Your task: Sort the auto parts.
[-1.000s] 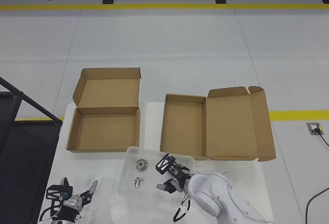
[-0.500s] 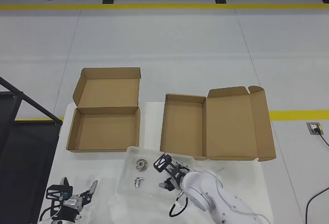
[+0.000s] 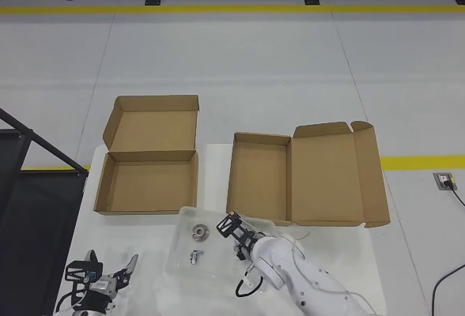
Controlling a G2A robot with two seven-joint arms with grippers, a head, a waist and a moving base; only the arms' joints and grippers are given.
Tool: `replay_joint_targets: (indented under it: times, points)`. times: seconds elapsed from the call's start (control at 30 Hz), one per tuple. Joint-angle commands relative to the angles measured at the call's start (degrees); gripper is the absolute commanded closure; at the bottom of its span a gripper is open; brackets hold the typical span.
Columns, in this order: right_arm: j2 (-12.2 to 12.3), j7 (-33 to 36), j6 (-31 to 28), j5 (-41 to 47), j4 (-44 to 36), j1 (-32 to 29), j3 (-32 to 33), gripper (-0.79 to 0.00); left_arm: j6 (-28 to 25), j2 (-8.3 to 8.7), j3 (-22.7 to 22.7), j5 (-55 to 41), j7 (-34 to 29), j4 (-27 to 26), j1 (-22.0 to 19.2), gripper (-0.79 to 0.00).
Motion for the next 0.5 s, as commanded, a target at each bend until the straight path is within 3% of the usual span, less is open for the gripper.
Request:
replay_joint_targets:
  times: [0.0,0.07,0.47]
  points:
    - [-0.18,0.17,0.20,-0.32,-0.08,0.07,0.06,-0.105,0.00,0.00,0.00,0.00,0.00,0.00,0.00,-0.785]
    - [-0.23,0.34,0.45,-0.82,-0.79,-0.07,0.44,0.000,0.00,0.00,0.00,0.00,0.00,0.00,0.00,-0.785]
    - [2.52,-3.47,-9.21,-0.48,-23.58,-6.83,11.20,0.000,0.00,0.00,0.00,0.00,0.00,0.00,0.00,-0.785]
